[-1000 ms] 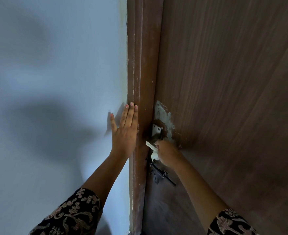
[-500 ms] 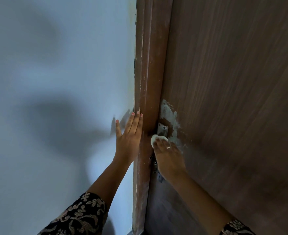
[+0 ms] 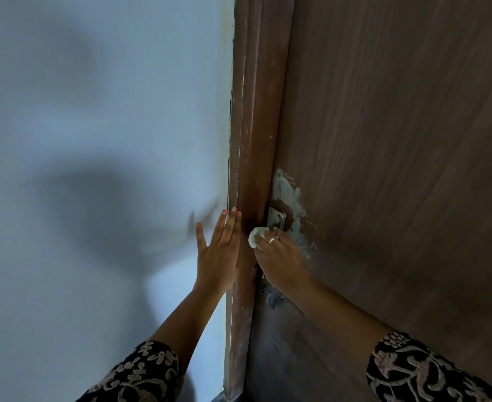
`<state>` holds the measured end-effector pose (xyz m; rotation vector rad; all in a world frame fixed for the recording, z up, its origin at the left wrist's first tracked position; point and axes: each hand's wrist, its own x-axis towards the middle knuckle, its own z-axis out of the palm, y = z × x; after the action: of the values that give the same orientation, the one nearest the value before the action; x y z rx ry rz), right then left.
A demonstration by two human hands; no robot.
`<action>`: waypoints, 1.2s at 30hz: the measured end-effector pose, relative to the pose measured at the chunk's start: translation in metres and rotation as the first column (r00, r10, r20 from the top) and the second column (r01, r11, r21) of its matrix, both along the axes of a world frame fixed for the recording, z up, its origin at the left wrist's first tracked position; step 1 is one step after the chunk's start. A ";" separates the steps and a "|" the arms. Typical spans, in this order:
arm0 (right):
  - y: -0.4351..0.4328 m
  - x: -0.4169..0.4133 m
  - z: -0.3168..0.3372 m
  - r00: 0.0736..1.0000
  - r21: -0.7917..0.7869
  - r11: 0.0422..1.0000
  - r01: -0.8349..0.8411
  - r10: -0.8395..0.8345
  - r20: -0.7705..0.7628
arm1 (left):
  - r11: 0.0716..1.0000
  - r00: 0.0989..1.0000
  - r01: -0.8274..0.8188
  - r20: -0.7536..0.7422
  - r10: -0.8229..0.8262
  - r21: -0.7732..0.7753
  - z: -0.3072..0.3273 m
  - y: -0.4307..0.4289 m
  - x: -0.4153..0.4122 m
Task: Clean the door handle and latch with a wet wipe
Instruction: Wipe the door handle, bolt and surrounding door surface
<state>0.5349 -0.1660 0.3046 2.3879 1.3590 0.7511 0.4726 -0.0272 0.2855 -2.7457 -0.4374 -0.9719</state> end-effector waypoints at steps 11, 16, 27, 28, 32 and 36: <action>0.035 0.019 0.017 0.998 -0.297 0.954 0.031 -0.016 0.053 | 1.000 0.999 0.001 -0.048 -0.002 -0.020 0.000 0.000 -0.008; 0.031 0.022 0.014 0.997 -0.267 0.963 -0.039 0.057 0.059 | 1.000 0.999 0.007 -0.032 -0.007 -0.011 -0.011 0.010 -0.019; 0.006 -0.001 0.011 0.994 -0.044 0.994 -0.100 0.101 0.030 | 0.999 0.989 0.045 -0.143 -0.048 -0.027 -0.035 0.005 -0.019; 0.010 0.001 0.008 0.994 0.009 0.994 -0.109 0.109 0.019 | 0.998 0.988 0.051 -0.145 -0.056 -0.036 -0.035 0.003 -0.017; 0.006 -0.004 0.005 0.996 0.052 0.996 -0.067 0.064 0.070 | 0.996 0.987 0.047 -0.149 -0.058 -0.072 -0.031 0.001 -0.013; -0.026 -0.015 0.002 0.997 0.073 0.994 -0.076 0.073 0.039 | 0.994 0.985 0.043 -0.162 -0.060 -0.105 -0.028 0.001 -0.015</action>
<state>0.5200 -0.1915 0.3069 2.3787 1.4367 0.8747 0.4579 -0.0257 0.2571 -2.9128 -0.3997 -0.7437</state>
